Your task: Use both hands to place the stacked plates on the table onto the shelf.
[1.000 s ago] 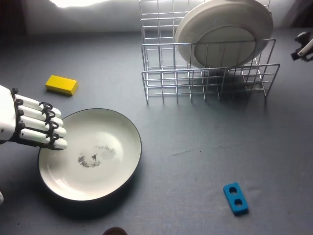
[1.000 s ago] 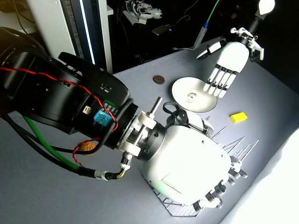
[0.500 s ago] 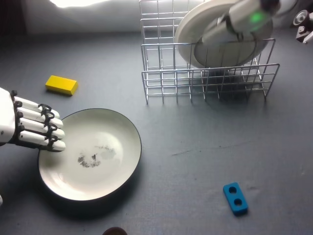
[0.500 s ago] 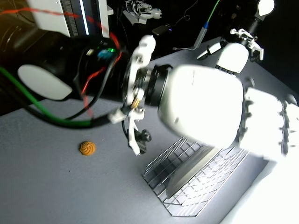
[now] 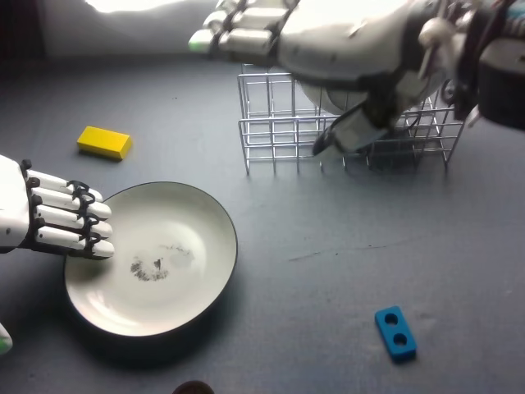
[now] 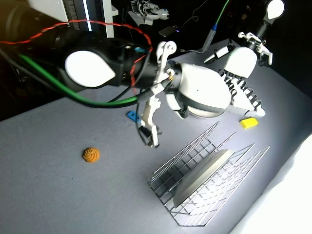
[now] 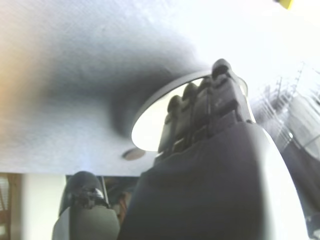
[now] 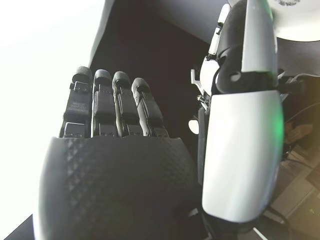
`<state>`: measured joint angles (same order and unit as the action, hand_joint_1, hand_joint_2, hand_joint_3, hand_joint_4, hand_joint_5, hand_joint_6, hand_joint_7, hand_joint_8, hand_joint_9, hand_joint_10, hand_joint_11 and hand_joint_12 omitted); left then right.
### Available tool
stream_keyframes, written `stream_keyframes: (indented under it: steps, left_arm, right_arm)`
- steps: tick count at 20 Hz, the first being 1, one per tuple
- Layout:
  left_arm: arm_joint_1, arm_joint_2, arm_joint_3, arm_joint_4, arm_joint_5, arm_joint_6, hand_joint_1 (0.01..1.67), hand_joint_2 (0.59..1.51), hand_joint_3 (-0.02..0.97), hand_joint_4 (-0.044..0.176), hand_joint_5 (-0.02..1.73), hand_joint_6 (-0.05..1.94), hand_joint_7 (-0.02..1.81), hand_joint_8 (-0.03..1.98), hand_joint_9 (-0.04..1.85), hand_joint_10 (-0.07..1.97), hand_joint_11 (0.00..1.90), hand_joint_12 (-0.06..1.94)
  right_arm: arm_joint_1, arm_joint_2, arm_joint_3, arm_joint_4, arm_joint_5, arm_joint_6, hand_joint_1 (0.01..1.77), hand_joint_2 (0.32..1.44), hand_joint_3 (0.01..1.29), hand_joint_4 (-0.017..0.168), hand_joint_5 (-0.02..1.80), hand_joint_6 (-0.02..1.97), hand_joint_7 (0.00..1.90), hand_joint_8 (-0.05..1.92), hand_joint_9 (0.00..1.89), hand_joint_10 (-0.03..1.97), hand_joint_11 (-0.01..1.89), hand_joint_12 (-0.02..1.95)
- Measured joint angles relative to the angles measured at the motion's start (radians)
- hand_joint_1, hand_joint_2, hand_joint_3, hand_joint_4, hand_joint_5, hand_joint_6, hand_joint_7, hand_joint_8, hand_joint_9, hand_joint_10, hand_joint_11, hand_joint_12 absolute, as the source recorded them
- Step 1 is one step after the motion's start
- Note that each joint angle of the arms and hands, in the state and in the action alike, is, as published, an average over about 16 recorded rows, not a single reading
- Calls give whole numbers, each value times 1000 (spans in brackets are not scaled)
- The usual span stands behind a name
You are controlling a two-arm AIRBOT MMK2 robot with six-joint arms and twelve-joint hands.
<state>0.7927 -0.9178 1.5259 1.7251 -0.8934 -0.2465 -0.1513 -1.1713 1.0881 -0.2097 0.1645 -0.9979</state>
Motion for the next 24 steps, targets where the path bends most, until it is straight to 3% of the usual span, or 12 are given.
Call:
stream_keyframes:
  steps: [11, 24]
  left_arm:
    - [81, -20, 21, -51, 15, -47, 17, 960, 19, -6, -14, -34, 5, -4, -24, -43, 23, 24]
    - [91, -26, 30, -59, 9, -51, 17, 956, 18, -8, -17, -39, 2, -4, -24, -45, 25, 30]
  right_arm:
    - [-20, -132, -17, 27, -137, -21, 1144, 862, 16, 3, 28, 31, 24, 18, 20, 12, 22, 86]
    - [-81, -311, 101, 29, -171, -23, 1091, 919, 15, 6, 220, 32, 173, 19, 141, 12, 15, 480]
